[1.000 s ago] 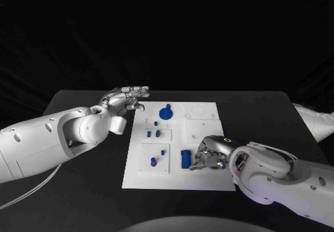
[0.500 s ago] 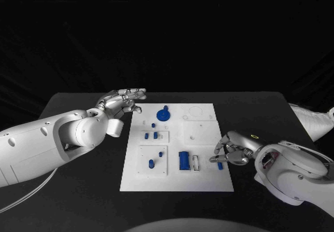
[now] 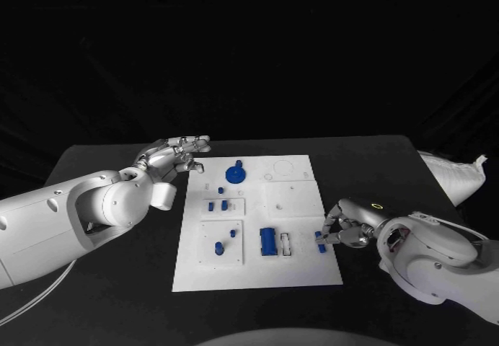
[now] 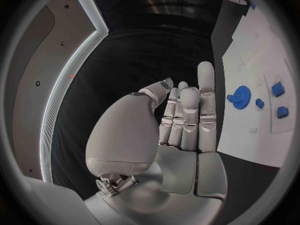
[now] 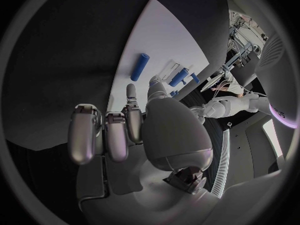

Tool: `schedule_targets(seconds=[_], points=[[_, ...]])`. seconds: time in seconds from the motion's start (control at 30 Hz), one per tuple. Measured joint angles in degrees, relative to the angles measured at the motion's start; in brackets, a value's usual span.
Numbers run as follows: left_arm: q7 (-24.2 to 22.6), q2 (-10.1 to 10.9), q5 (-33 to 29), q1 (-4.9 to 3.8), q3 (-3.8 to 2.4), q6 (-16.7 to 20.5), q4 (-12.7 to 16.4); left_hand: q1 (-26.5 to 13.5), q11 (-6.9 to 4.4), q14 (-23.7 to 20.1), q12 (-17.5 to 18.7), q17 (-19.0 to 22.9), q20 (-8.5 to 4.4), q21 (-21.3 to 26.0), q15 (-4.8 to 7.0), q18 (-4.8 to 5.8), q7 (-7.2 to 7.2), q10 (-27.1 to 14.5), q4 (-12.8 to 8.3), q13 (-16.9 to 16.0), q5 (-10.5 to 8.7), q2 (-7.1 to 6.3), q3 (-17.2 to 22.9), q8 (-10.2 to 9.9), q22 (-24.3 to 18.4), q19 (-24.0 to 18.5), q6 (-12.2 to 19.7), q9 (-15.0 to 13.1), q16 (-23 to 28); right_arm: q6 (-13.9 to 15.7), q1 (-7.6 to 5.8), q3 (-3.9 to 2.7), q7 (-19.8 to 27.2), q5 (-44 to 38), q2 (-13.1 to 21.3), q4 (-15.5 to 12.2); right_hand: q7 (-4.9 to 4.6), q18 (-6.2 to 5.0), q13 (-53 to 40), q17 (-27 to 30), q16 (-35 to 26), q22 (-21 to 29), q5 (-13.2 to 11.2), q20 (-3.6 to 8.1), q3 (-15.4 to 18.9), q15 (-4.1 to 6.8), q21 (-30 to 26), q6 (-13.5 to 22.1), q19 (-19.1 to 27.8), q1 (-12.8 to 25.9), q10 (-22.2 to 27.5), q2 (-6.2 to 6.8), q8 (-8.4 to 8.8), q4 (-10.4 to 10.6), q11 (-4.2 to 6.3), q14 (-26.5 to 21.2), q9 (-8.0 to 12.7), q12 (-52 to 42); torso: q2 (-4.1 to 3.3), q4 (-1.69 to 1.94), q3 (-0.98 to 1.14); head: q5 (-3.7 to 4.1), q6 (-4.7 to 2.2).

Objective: Assemble the parts on the task board

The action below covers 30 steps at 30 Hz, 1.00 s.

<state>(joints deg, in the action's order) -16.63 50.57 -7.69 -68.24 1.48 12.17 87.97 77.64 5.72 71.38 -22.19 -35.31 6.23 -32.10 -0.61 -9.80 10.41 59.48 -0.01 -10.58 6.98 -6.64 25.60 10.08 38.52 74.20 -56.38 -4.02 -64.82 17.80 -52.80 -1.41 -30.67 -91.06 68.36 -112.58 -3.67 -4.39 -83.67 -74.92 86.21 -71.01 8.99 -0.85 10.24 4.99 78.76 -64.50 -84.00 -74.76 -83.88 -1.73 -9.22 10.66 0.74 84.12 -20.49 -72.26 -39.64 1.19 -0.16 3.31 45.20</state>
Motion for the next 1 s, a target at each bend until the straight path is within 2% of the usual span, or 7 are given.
schedule_targets(seconds=[0.37, 0.63, 0.7, 0.77, 0.8, 1.0], points=[[0.0, 0.0, 0.0, 0.0, 0.02, 0.0, 0.0, 0.0, 0.0, 0.0, 0.0, 0.0, 0.0, 0.0, 0.0, 0.0, 0.0, 0.0, 0.0, 0.0, 0.0, 0.0, 0.0, 0.0, 0.0, 0.0, 0.0, 0.0, 0.0, -2.1, 0.54, 0.05, -1.3, -2.3, -1.0, 1.2, 0.17, 0.01, 0.0, 0.0, 0.0, 0.0, 0.3, 0.0, -0.1, 0.0, 0.0, -0.6, 0.0, 0.1, 0.1, -0.1, 0.0, 0.6, -0.1, 0.0, 0.0, 0.0, -0.01, 0.06, -0.03, 0.13, 0.02], [0.0, 0.1, 0.0, 0.0, 0.03, 0.0, 0.0, 0.0, 0.0, 0.0, 0.0, 0.0, 0.0, 0.0, 0.0, 0.0, 0.0, 0.0, 0.0, 0.0, 0.0, 0.0, 0.0, 0.0, 0.0, 0.0, 0.0, 0.0, 0.0, -3.4, 0.57, -0.02, -1.7, -3.6, -2.1, 1.7, 0.36, 0.0, -0.1, 0.0, 0.0, -0.2, 0.6, 0.0, -0.4, 0.0, 0.0, -0.8, 0.0, 0.2, 0.0, -0.33, -0.04, 0.2, 0.03, 0.0, -0.1, 0.0, -0.02, 0.07, -0.03, 0.07, 0.12], [0.0, 0.1, 0.0, 0.0, 0.03, 0.0, 0.0, 0.0, 0.0, 0.0, 0.0, 0.0, 0.0, 0.0, 0.0, 0.0, 0.0, 0.0, 0.0, 0.0, 0.0, 0.0, 0.0, 0.0, 0.0, 0.0, 0.0, 0.0, 0.0, -3.7, 0.58, -0.06, -1.7, -4.1, -2.5, 2.0, 0.52, 0.01, -0.5, 0.0, 0.0, -0.2, -0.7, 0.0, -1.1, -0.01, 0.0, -1.0, 0.0, -0.5, 0.0, -0.29, -0.07, -0.5, 0.04, 0.0, -0.2, -0.2, -0.02, 0.09, -0.03, 0.05, 0.15], [0.0, 0.1, 0.0, 0.0, 0.03, 0.0, 0.0, 0.0, 0.0, 0.0, 0.0, 0.0, 0.0, 0.0, 0.0, 0.0, 0.0, 0.0, 0.0, 0.0, 0.0, 0.0, 0.0, 0.0, 0.0, 0.0, 0.0, 0.0, 0.0, -4.1, 0.58, -0.12, -1.8, -4.6, -2.7, 2.1, 0.48, 0.0, -0.5, 0.0, 0.0, -0.2, -3.8, 0.0, -2.5, -0.03, 0.0, -1.2, 0.0, -1.3, 0.0, 0.19, 0.01, -1.2, 0.04, 0.0, -0.2, -0.2, -0.02, 0.09, -0.05, 0.02, 0.22], [0.0, 0.1, 0.0, 0.01, 0.03, 0.0, -0.1, 0.0, 0.0, 0.0, 0.0, 0.0, 0.0, 0.0, 0.0, 0.0, 0.0, 0.0, 0.0, 0.0, 0.0, 0.0, 0.0, 0.0, 0.0, 0.0, 0.0, 0.0, 0.0, -4.4, 0.58, -0.16, -1.8, -4.9, -2.9, 2.2, 0.48, 0.01, -0.5, 0.0, 0.0, -0.3, -4.5, 0.0, -2.9, -0.11, 0.0, -1.3, 0.0, -1.8, 0.0, 0.37, 0.24, -1.5, 0.04, 0.1, -0.2, -0.2, -0.02, 0.09, -0.05, 0.01, 0.25], [0.0, 0.1, 0.0, 0.01, 0.04, 0.0, -0.1, 0.0, 0.0, 0.0, 0.0, 0.0, 0.0, 0.0, 0.0, 0.01, -0.01, 0.0, 0.0, 0.0, 0.0, 0.0, 0.0, 0.0, 0.0, 0.0, 0.0, 0.0, 0.0, -6.0, 0.6, -0.36, -1.8, -7.5, -4.0, 2.5, 0.5, 0.01, -0.5, 0.0, 0.0, -0.4, -5.4, 0.01, -6.7, 0.05, 0.0, -1.5, 0.0, -4.0, 0.2, 2.34, 1.04, -4.4, 0.26, -0.2, -0.2, 0.2, -0.03, 0.05, -0.05, -0.05, 0.3]])
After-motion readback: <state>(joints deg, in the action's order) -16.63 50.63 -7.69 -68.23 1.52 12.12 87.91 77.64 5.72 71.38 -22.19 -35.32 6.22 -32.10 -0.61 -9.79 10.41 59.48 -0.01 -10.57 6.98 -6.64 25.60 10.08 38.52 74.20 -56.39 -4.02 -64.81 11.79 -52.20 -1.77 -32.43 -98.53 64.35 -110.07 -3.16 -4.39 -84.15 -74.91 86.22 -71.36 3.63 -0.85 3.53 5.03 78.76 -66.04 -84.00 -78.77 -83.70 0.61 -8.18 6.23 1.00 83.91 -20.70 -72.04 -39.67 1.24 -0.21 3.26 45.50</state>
